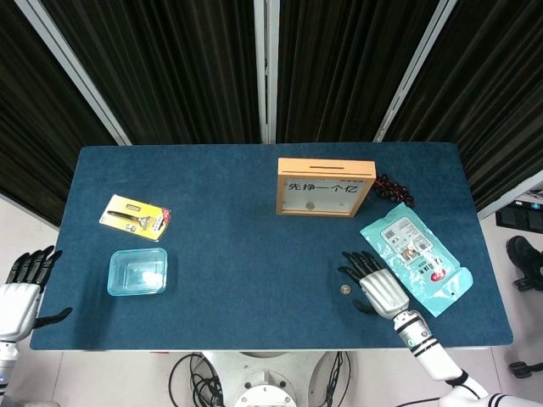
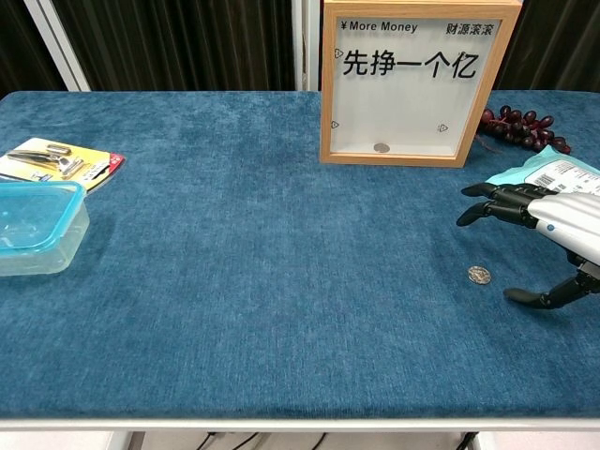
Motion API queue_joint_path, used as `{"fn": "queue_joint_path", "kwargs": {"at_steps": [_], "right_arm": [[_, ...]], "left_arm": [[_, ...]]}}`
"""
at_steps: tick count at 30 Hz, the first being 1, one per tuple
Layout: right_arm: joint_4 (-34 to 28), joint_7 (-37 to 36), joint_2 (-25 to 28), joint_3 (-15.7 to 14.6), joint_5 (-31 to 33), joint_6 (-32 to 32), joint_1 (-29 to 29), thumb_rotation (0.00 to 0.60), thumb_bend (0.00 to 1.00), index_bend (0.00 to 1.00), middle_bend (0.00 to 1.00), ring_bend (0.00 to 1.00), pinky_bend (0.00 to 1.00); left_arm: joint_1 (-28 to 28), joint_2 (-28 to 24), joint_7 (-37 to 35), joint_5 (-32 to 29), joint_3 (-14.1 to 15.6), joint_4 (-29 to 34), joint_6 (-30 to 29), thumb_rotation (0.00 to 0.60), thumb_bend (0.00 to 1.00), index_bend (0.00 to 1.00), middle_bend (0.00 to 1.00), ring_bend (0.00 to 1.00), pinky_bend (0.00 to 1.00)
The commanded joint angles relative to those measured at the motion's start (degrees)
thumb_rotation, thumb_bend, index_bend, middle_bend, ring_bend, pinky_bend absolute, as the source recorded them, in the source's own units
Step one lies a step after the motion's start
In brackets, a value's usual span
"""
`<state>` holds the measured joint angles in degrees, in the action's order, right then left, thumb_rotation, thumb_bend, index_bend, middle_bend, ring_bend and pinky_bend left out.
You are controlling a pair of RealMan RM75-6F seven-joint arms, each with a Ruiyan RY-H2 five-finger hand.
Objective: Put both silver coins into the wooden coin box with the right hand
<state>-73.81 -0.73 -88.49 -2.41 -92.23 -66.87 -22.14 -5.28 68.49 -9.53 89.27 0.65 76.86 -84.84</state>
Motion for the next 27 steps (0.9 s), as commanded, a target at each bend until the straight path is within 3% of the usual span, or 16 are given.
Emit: {"fn": "queue_joint_path", "kwargs": {"at_steps": [1,27], "right_arm": [[0.60,-0.19,-0.46,0.01,-0.15,-0.58,0.17,0.600,0.18,0.24,0.02,0.00,0.00],[4.03,-1.02,-3.27,-0.23,0.79,-1.01,0.77,0.600,0.21,0.38,0.04,0.00,0.00]], "left_arm": [[-0.01,0.08,-0.16,0.00,0.00,-0.15,0.04,0.600,0.05,0.00,0.00,0.00,0.00],[-0.17,0.07,-0.47,0.19,-0.03,-0.39,0.14,0.600,0.05,0.00,0.00,0.00,0.00]]}}
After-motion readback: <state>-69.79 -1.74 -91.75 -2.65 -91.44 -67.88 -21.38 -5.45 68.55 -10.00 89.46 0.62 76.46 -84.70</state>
